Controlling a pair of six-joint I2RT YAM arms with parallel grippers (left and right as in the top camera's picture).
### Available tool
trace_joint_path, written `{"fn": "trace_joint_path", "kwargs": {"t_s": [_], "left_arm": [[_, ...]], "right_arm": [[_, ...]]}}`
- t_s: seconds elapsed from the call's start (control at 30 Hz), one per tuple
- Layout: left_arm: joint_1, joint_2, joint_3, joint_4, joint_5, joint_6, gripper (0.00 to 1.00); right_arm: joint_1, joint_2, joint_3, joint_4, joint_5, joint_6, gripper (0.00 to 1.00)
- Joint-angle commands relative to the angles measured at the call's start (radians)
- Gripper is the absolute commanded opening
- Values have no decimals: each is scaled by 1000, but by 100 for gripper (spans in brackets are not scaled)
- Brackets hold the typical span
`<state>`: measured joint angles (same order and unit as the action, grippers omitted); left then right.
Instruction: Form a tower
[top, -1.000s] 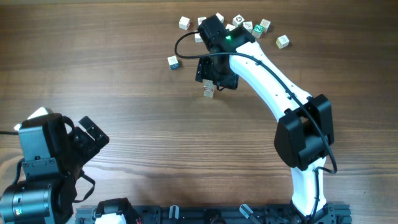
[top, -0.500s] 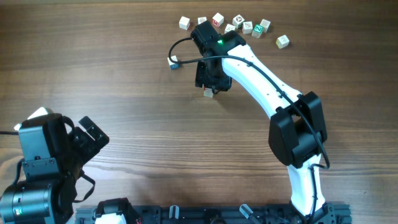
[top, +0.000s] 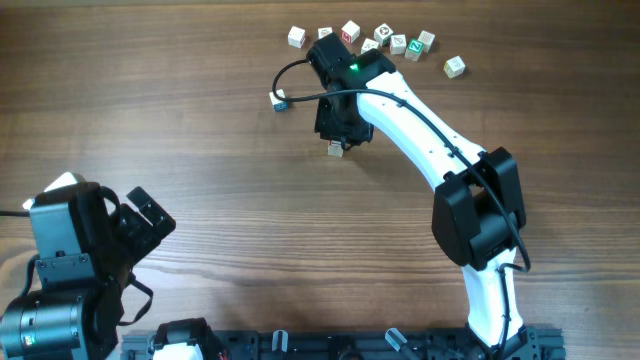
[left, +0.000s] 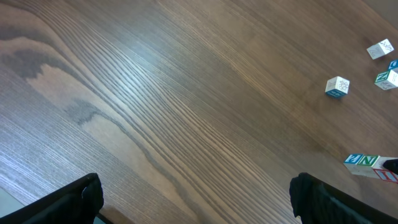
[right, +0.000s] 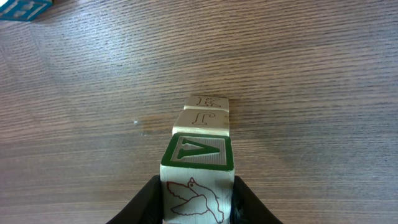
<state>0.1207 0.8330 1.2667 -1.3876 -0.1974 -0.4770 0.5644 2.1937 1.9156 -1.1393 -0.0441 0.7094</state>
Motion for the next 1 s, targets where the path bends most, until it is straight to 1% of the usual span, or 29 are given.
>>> {"fn": "trace_joint_path", "kwargs": {"t_s": [0.0,0.17,0.3,0.4,0.53,0.97], "left_arm": [[8,-2,0,3,-6,-10,100],[8,-2,0,3,-6,-10,100],[8,-2,0,3,-6,-10,100],[8,-2,0,3,-6,-10,100],[8,-2,0,3,-6,-10,100],[8,-2,0,3,-6,-10,100]], "right_arm": [[1,10,14,18,16,31,28],[1,10,14,21,10,30,28],[1,7,24,23,10,23,24],[1,7,68,2,10,7,24],[1,7,69,-22,15,4,22],[2,9,58,-25,62,-2,22]]}}
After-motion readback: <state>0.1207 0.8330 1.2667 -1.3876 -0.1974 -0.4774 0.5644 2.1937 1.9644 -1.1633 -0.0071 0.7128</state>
